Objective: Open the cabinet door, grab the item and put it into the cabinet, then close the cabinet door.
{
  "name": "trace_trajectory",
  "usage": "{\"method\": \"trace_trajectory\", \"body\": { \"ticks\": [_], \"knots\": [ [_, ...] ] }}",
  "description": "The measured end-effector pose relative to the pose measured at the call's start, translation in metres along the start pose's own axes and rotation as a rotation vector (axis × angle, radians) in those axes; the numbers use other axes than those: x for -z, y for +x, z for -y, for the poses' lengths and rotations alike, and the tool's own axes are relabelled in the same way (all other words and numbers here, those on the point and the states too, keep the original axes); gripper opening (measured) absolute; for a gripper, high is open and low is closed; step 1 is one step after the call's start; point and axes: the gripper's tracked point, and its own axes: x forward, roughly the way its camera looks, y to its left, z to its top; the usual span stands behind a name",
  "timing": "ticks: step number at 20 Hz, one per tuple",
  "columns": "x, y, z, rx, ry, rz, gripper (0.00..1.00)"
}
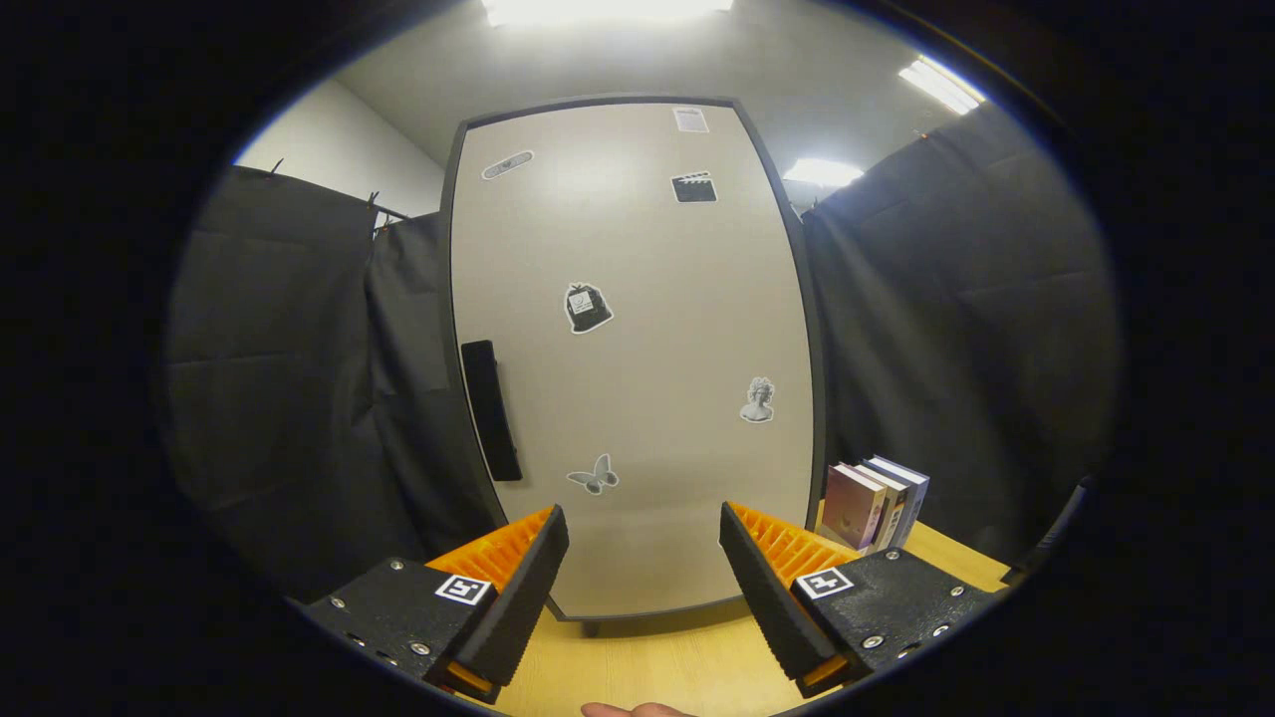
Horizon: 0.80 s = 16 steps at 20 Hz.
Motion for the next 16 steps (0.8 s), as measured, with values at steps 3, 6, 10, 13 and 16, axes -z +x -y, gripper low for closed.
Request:
{"method": "trace_trajectory", "body": {
  "ticks": [3,6,10,13,16],
  "knots": [
    [-0.007,0.007,-0.013,-0.022,0.006,0.012,0.95],
    [0.000,0.019,-0.039,-0.062,0.018,-0.019,0.95],
    [0.007,0.043,-0.076,-0.101,0.002,-0.040,0.95],
    [0.001,0.063,-0.102,-0.142,-0.015,-0.033,0.95],
    [-0.014,0.084,-0.118,-0.141,-0.052,0.009,0.95]
  ]
}}
